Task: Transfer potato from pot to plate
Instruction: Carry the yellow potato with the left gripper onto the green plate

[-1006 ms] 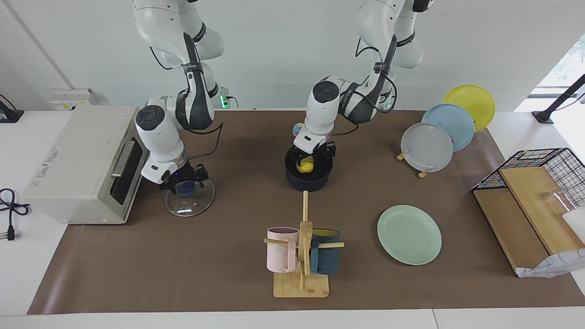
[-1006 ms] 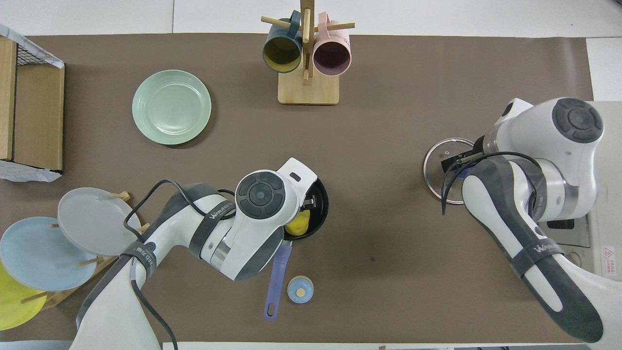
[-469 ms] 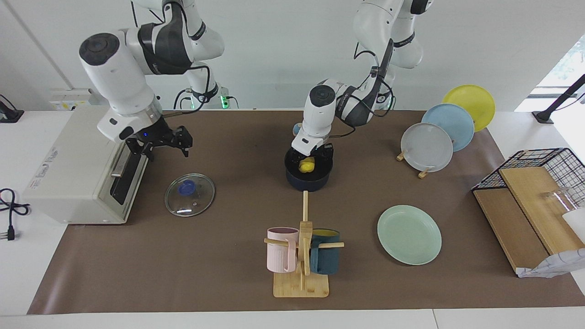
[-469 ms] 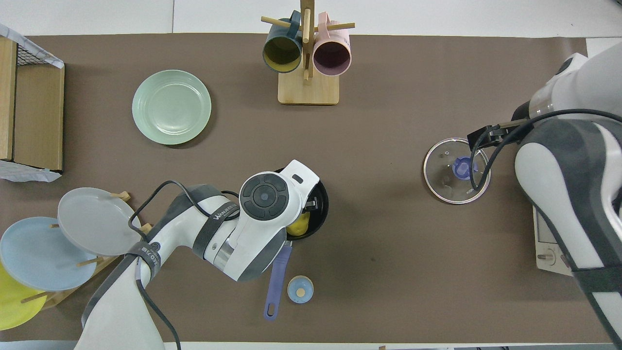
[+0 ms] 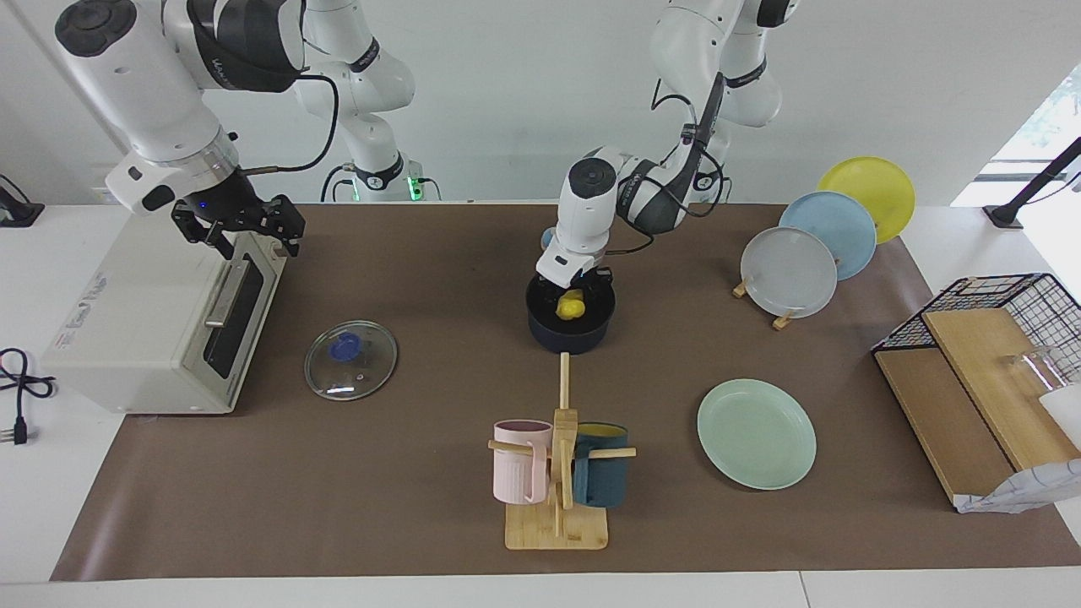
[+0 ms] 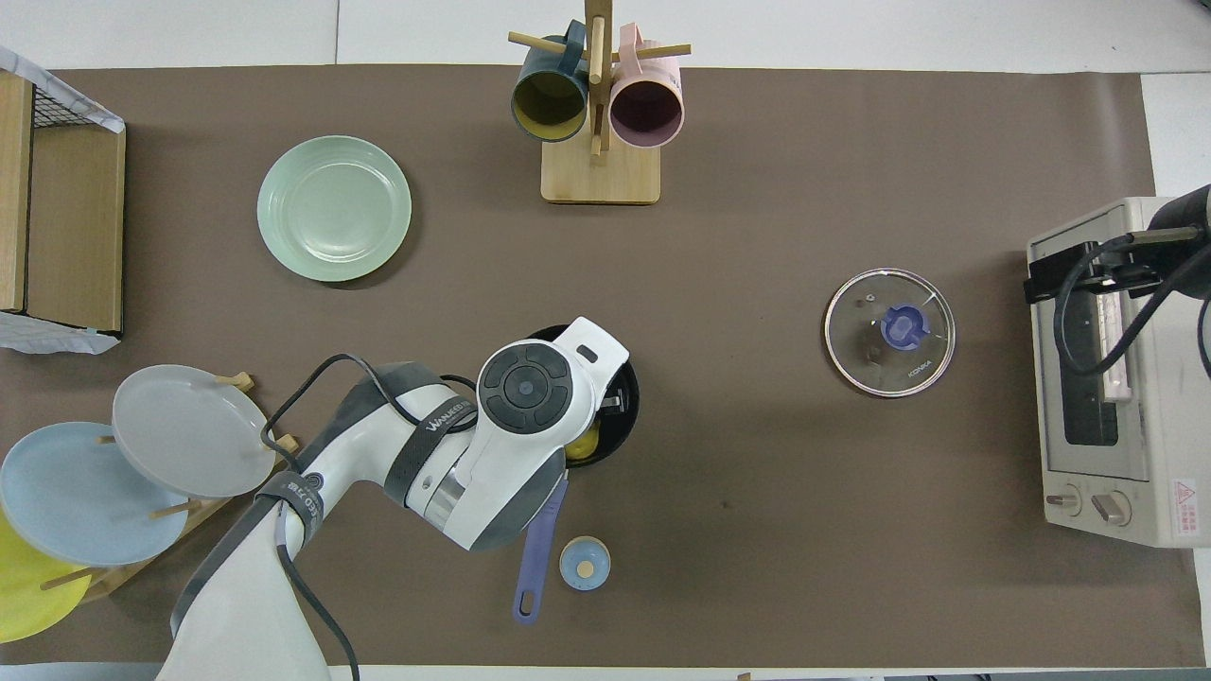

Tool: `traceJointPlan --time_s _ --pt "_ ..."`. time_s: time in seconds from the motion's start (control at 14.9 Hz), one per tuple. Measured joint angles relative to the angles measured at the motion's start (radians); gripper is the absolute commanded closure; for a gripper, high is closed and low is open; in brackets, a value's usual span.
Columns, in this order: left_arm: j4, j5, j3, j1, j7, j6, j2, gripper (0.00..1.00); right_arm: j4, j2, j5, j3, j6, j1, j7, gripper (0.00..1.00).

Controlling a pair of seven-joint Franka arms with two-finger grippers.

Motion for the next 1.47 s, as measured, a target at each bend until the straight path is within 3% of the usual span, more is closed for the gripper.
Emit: traceJointPlan --time_s 0.4,0.74,0.94,1.14,1.47 --pt "0.029 -0.001 0.011 0.005 0.000 -0.036 -0.001 1.00 -0.030 -0.032 -0.068 0.017 -0.019 -0.008 0.000 0.00" --pt "0.237 -0.005 0.020 0.074 0.000 -0.313 -0.042 1.00 -0.032 -0.032 -0.074 0.018 0.000 -0.012 0.000 0.00" --pt "0.394 -0.009 0.021 0.173 0.041 -0.494 -0.052 1.00 -0.031 -0.031 -0.063 0.020 0.004 -0.024 0.001 0.00" --pt "0.534 -0.022 0.025 0.334 0.237 -0.609 -0.006 1.00 -0.031 -0.030 -0.044 0.069 0.004 -0.094 0.001 0.00" --pt "0.658 -0.024 0.029 0.536 0.574 -0.568 0.151 1.00 -0.031 -0.030 -0.038 0.090 0.004 -0.119 0.001 0.00"
